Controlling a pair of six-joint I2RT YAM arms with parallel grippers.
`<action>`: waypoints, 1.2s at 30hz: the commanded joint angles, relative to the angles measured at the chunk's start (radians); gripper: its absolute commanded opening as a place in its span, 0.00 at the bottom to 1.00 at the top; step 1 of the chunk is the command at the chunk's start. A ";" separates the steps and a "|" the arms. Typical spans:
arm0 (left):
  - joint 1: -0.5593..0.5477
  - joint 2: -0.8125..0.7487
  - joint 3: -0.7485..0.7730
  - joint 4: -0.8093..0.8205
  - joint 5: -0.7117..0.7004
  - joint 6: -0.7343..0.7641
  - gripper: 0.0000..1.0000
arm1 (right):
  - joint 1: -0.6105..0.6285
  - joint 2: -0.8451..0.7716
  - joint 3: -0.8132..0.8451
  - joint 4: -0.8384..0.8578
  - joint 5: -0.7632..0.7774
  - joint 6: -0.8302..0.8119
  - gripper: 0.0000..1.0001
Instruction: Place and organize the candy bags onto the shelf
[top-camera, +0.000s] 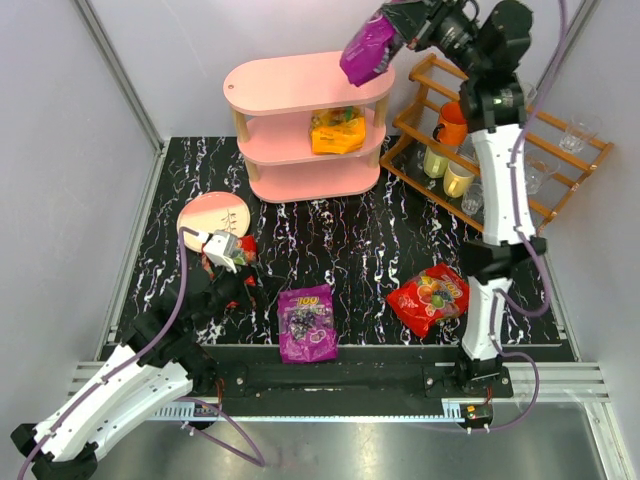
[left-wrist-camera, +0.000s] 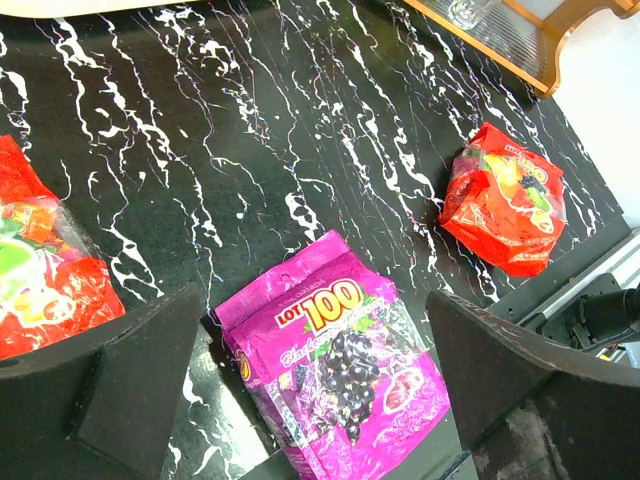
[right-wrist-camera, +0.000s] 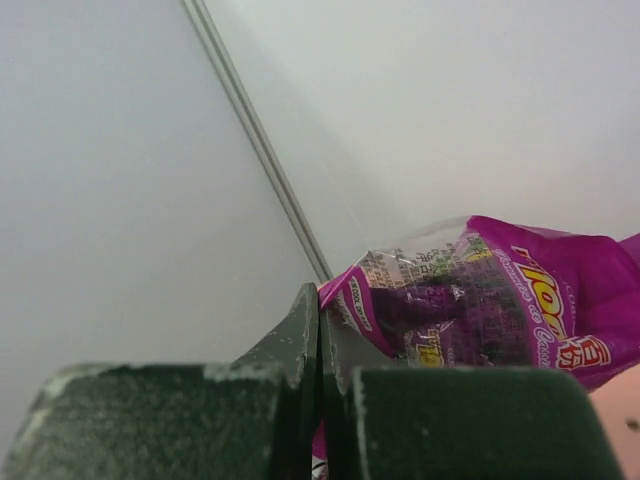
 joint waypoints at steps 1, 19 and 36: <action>0.005 0.017 -0.006 0.073 -0.012 -0.008 0.99 | 0.018 0.198 0.275 0.129 -0.062 0.118 0.00; 0.005 0.115 -0.024 0.141 0.014 0.016 0.99 | 0.062 0.337 0.059 0.256 -0.082 0.077 0.00; 0.005 0.046 -0.027 0.083 -0.018 0.002 0.99 | 0.234 0.359 -0.032 0.217 0.120 0.072 0.00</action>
